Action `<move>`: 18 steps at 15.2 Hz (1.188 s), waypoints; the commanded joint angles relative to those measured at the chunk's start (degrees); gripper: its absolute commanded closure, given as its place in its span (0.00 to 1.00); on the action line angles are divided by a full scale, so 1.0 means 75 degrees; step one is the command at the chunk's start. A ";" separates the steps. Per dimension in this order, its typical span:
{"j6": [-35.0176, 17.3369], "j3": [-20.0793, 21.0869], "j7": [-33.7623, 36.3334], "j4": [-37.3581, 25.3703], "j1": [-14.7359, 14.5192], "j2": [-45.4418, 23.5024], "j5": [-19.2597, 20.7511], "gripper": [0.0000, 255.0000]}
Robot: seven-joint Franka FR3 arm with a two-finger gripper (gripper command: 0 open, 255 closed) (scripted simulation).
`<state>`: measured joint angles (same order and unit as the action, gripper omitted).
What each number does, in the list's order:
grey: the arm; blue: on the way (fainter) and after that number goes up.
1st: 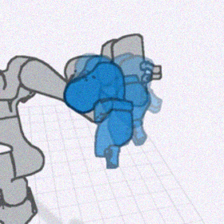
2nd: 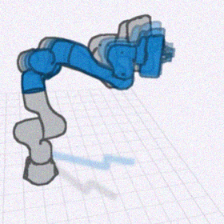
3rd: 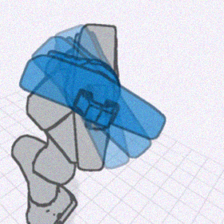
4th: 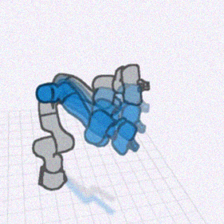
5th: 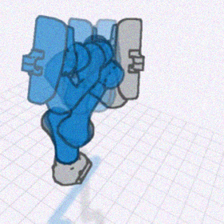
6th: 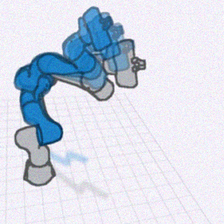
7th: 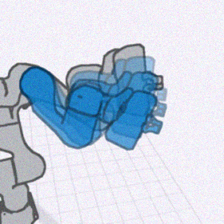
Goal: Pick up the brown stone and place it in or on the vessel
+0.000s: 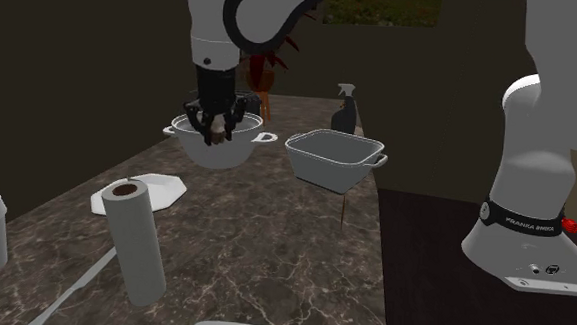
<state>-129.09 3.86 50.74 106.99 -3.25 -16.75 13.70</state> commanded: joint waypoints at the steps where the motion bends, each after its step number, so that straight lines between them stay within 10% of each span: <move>1: -0.0259 -0.0070 -0.0230 0.0621 0.0187 0.0409 -0.0044 1.00; 18: -0.1442 -0.1288 -0.2771 0.4494 0.1551 0.3490 -0.0254 1.00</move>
<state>-139.42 -5.01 31.34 139.49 7.78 8.48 11.72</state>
